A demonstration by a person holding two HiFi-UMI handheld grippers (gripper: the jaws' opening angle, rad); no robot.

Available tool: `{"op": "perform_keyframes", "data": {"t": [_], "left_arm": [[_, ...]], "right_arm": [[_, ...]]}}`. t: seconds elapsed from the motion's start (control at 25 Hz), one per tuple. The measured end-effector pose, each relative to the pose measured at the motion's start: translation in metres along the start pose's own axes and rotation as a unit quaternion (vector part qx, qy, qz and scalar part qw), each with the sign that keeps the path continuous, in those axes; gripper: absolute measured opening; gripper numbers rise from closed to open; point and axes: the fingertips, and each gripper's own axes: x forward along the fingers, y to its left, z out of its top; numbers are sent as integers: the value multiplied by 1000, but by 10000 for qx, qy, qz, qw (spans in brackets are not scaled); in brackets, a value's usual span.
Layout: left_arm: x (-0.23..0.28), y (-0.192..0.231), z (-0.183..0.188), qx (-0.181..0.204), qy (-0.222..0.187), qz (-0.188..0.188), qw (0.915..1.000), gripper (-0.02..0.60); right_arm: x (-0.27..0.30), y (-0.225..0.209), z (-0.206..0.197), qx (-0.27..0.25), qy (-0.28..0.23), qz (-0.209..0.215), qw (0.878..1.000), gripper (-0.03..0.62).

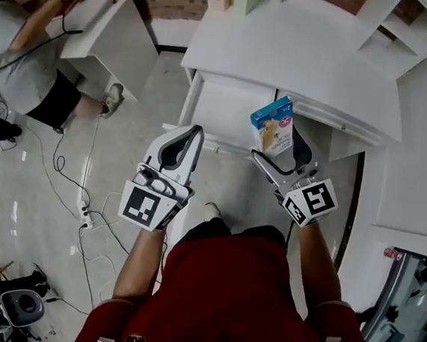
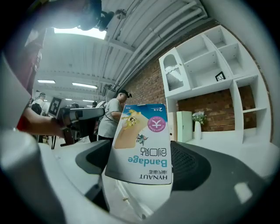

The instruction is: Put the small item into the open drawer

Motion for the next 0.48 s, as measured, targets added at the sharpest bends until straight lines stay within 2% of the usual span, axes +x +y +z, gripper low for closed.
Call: {"op": "perform_keyframes", "data": {"t": [0.2,0.48], "left_arm": [[6,55,-12,-171,-9,36,9998,8],[13,97,-32,-415,89,319,9986,8]], "right_arm": [[62,-4,-28,-194,644,37,9977,439],[114,-23,-80,-434,1591,271,9859,439]]}}
